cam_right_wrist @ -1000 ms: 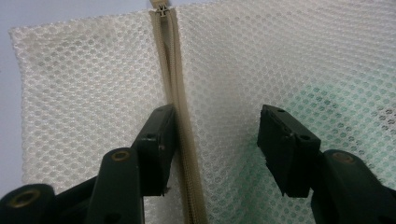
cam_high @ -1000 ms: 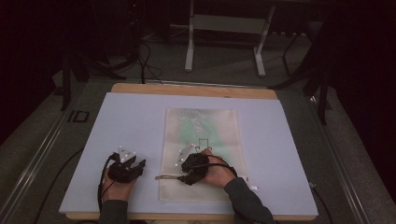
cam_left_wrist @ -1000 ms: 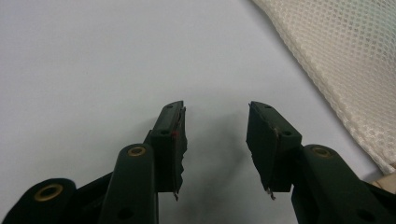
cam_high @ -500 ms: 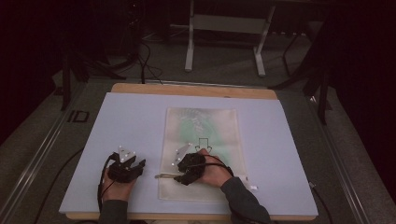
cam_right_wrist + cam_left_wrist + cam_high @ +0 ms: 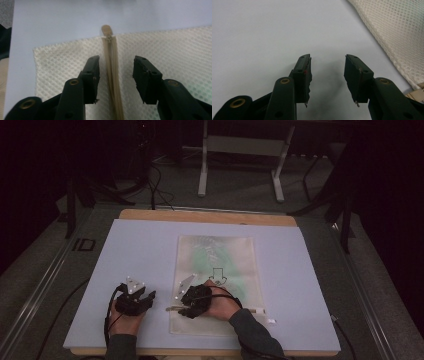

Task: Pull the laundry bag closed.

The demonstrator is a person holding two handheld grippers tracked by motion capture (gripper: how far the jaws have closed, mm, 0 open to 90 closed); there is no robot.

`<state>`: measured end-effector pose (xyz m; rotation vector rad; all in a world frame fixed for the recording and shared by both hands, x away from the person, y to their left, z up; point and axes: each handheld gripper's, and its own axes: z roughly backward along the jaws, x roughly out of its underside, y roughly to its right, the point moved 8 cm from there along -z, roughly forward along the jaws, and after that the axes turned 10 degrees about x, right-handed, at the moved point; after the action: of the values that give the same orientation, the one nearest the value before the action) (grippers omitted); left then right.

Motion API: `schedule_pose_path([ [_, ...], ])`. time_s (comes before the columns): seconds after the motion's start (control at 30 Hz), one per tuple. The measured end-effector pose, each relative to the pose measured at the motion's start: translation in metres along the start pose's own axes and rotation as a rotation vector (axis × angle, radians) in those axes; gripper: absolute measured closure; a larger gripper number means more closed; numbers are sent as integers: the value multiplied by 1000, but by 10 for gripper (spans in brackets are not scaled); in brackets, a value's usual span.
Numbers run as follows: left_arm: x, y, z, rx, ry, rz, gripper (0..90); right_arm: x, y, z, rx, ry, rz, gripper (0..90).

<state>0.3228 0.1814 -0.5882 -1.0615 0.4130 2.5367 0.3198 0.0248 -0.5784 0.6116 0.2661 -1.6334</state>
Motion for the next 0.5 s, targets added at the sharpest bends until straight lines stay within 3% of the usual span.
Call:
schedule_pose_path([
  [0.5, 1, -1, 1, 1, -3, 9, 559, -19, -8, -11, -28, -34, 24, 625],
])
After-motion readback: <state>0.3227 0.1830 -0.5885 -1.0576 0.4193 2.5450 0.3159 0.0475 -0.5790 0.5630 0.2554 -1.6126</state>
